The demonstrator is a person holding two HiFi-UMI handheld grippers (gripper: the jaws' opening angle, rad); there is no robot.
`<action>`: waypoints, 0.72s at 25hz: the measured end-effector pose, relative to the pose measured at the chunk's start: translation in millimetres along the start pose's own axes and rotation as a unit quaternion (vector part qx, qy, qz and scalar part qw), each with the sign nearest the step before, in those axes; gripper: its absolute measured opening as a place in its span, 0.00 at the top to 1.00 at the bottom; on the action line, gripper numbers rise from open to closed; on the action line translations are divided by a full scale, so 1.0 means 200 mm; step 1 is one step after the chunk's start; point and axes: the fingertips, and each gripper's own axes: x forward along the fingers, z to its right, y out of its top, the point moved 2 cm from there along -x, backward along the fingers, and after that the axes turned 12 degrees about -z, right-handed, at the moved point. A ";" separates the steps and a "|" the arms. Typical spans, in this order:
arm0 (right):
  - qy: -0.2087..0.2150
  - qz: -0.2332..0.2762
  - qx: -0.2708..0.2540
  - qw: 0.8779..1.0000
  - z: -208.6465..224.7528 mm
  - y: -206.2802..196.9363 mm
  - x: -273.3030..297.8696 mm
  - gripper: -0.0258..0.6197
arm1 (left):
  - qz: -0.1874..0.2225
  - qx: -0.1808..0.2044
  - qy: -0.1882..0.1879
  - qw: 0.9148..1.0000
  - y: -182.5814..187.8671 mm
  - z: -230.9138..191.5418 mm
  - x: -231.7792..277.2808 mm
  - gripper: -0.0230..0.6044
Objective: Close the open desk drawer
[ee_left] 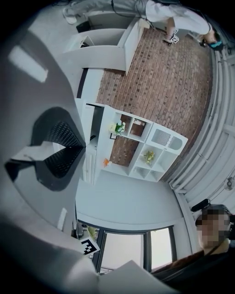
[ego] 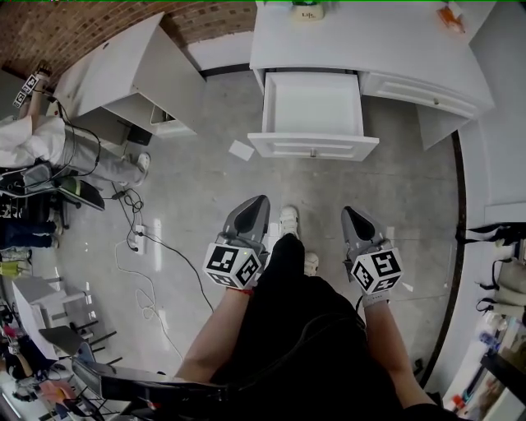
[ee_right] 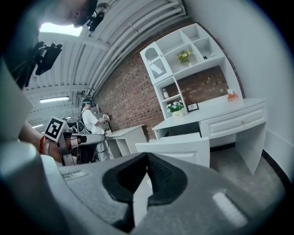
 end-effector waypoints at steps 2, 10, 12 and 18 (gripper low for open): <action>-0.002 -0.006 0.001 1.000 0.01 0.02 0.06 0.96 | -0.005 0.000 -0.006 1.000 0.02 -0.03 0.05 0.96; -0.009 -0.029 0.016 0.999 0.11 0.11 0.29 0.96 | -0.038 -0.002 -0.029 0.999 0.04 -0.15 0.35 0.96; -0.013 -0.035 0.024 0.999 0.15 0.11 0.35 0.96 | -0.049 -0.003 -0.036 0.998 0.04 -0.18 0.42 0.96; -0.022 -0.040 0.056 0.997 0.24 0.14 0.56 0.96 | -0.074 -0.018 -0.044 0.996 0.00 -0.29 0.62 0.96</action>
